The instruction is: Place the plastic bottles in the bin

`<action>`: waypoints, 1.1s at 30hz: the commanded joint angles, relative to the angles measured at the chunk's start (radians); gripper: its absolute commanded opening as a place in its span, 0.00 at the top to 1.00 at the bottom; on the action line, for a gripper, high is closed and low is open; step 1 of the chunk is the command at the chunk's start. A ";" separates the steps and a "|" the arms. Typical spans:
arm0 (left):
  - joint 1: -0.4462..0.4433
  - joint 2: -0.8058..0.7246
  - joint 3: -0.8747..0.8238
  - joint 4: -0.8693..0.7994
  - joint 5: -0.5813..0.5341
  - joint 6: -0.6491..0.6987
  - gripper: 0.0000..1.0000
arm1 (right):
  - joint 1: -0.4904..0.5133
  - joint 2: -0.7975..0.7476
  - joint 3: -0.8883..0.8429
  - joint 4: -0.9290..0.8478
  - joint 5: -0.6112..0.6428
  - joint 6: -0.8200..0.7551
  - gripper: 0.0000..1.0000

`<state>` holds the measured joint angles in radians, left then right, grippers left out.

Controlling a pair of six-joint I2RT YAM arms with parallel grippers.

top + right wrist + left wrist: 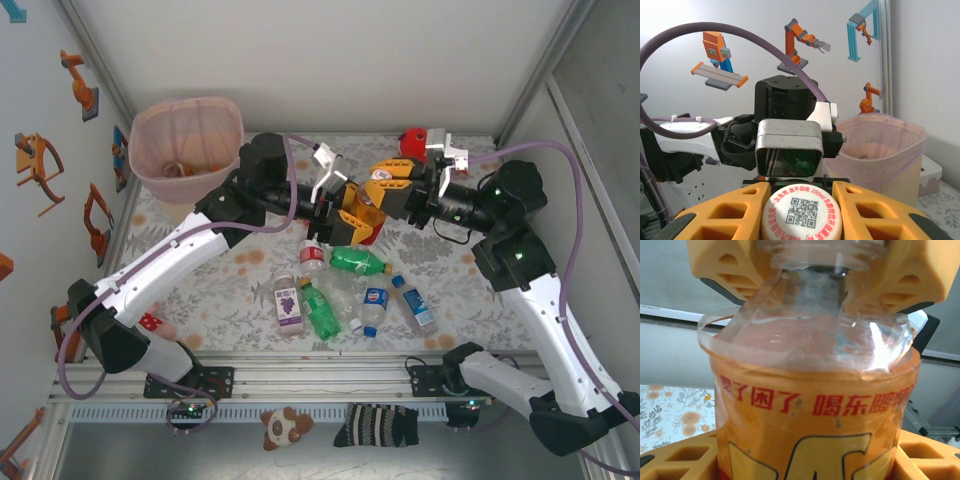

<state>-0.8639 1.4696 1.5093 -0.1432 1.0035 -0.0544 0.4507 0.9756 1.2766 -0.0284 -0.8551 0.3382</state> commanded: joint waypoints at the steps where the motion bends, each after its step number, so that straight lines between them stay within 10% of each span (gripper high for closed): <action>1: -0.012 -0.019 0.028 -0.018 0.040 0.026 0.43 | 0.003 -0.008 0.032 0.036 0.037 -0.005 0.82; 10: 0.007 -0.040 0.040 -0.102 -0.068 0.087 0.44 | 0.004 -0.047 0.046 -0.137 0.192 -0.098 0.33; 25: 0.222 -0.005 0.243 -0.489 -0.665 0.094 0.46 | 0.004 -0.077 0.047 -0.357 0.487 -0.220 0.31; 33: 0.434 0.071 0.384 -0.688 -0.794 0.053 0.46 | 0.004 -0.063 0.053 -0.381 0.492 -0.228 0.32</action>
<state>-0.4828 1.5112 1.8484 -0.7071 0.2871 0.0158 0.4534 0.9100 1.3048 -0.3969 -0.3862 0.1295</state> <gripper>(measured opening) 0.560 0.681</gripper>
